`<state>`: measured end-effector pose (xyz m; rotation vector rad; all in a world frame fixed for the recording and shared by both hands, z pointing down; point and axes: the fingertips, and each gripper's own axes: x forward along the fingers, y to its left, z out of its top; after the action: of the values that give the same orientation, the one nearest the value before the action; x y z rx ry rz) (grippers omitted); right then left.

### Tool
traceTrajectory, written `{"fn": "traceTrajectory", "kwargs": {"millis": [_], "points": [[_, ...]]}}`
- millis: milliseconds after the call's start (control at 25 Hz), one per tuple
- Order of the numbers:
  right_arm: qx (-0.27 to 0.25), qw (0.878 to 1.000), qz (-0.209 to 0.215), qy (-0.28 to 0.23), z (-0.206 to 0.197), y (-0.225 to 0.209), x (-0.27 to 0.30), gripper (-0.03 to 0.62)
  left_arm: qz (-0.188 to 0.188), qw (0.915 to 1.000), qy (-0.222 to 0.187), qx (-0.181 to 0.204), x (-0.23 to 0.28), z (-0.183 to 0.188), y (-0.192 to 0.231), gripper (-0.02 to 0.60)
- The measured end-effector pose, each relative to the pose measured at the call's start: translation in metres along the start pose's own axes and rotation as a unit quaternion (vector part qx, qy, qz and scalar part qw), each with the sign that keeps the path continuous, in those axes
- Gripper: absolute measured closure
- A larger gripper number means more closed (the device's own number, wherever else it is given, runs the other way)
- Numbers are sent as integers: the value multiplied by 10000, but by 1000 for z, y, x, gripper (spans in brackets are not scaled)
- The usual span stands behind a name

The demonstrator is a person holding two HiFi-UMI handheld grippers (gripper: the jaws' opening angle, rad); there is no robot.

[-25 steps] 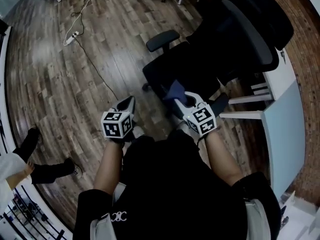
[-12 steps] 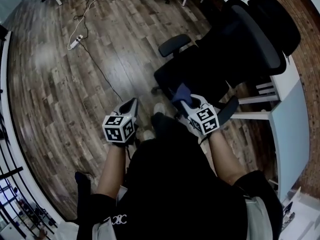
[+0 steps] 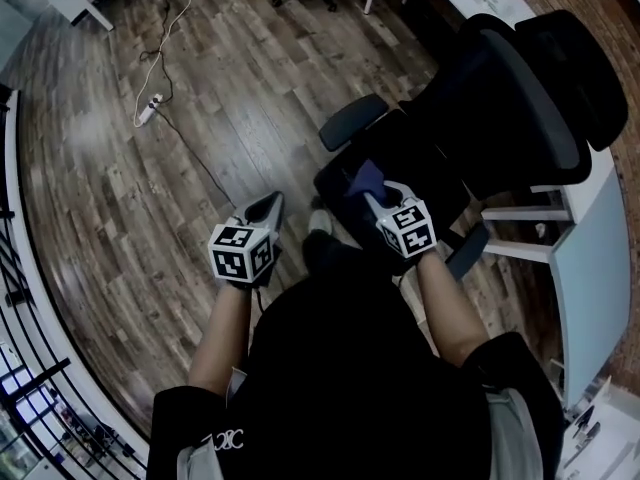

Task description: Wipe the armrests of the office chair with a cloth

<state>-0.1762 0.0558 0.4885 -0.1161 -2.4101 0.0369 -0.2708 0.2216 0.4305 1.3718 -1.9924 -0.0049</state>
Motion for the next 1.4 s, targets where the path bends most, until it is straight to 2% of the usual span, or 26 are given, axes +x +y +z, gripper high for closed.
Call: {"fn": "traceTrajectory", "kwargs": {"millis": [160, 320, 440, 600, 760, 880, 1000, 1200, 1280, 1400], "points": [[478, 9985, -190, 172, 14, -58, 33, 507, 91, 9999, 12, 98, 31, 47, 19, 575], [875, 9947, -463, 277, 24, -106, 58, 507, 142, 9997, 155, 160, 52, 72, 31, 575], [1239, 9893, -655, 401, 18, -129, 71, 507, 72, 9989, 349, 288, 66, 80, 34, 575], [1296, 9867, -819, 532, 18, -145, 93, 507, -49, 9979, 466, 450, 86, 97, 40, 575], [1587, 9791, -1137, 567, 19, -163, 110, 507, -326, 9946, 715, 676, 108, 106, 44, 575], [2120, 9631, -1556, 572, 18, -184, 120, 507, -569, 9910, 886, 829, 123, 117, 53, 575], [2627, 9470, -1738, 627, 12, -197, 139, 507, -818, 9860, 1080, 969, 142, 127, 68, 575], [2268, 9550, -1527, 1150, 13, -183, 174, 507, -1267, 9758, 1376, 1135, 172, 149, 92, 575], [2334, 9482, -1638, 1400, 0, -185, 184, 507, -1398, 9731, 1435, 1138, 186, 157, 102, 575], [2506, 9395, -1865, 1402, -6, -204, 189, 502, -1519, 9704, 1502, 1127, 201, 165, 114, 575]]}}
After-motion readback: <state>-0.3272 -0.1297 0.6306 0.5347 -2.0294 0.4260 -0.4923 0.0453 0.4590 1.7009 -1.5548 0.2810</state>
